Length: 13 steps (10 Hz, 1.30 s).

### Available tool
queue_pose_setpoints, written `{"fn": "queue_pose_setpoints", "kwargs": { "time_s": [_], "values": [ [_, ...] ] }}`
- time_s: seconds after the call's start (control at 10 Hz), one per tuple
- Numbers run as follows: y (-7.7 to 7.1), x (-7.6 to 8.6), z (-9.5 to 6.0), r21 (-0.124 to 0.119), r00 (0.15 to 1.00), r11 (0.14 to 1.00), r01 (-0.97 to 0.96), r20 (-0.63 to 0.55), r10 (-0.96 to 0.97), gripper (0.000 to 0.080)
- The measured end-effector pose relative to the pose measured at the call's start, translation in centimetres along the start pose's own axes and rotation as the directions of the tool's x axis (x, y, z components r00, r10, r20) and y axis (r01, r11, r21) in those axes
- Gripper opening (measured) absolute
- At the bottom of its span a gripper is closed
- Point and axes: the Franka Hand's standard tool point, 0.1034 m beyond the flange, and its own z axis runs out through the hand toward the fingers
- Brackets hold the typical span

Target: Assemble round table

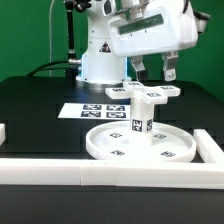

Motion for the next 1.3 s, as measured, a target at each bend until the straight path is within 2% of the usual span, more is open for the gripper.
{"fn": "queue_pose_setpoints", "kwargs": {
  "time_s": [0.3,0.4,0.5,0.7,0.9,1.1,1.2,1.3],
  "values": [
    [0.0,0.1,0.0,-0.003,0.97,0.97,0.243,-0.004,-0.243,0.0648],
    [0.2,0.2,0.0,-0.017,0.889,0.889,0.458,-0.012,-0.458,0.0648],
    [0.3,0.1,0.1,-0.031,0.808,0.808,0.588,-0.001,-0.589,0.0648],
    [0.3,-0.5,0.4,-0.07,0.642,0.638,0.767,0.052,-0.765,0.0648],
    [0.4,-0.2,0.4,-0.068,0.567,0.564,0.823,0.055,-0.822,0.0648],
    [0.5,-0.1,0.4,-0.058,0.431,0.427,0.902,0.066,-0.9,0.0648],
    [0.7,0.2,0.3,-0.053,0.269,0.266,0.963,0.078,-0.96,0.0648],
    [0.9,0.7,0.2,-0.042,0.067,0.063,0.997,0.093,-0.993,0.0648]
  ]
}}
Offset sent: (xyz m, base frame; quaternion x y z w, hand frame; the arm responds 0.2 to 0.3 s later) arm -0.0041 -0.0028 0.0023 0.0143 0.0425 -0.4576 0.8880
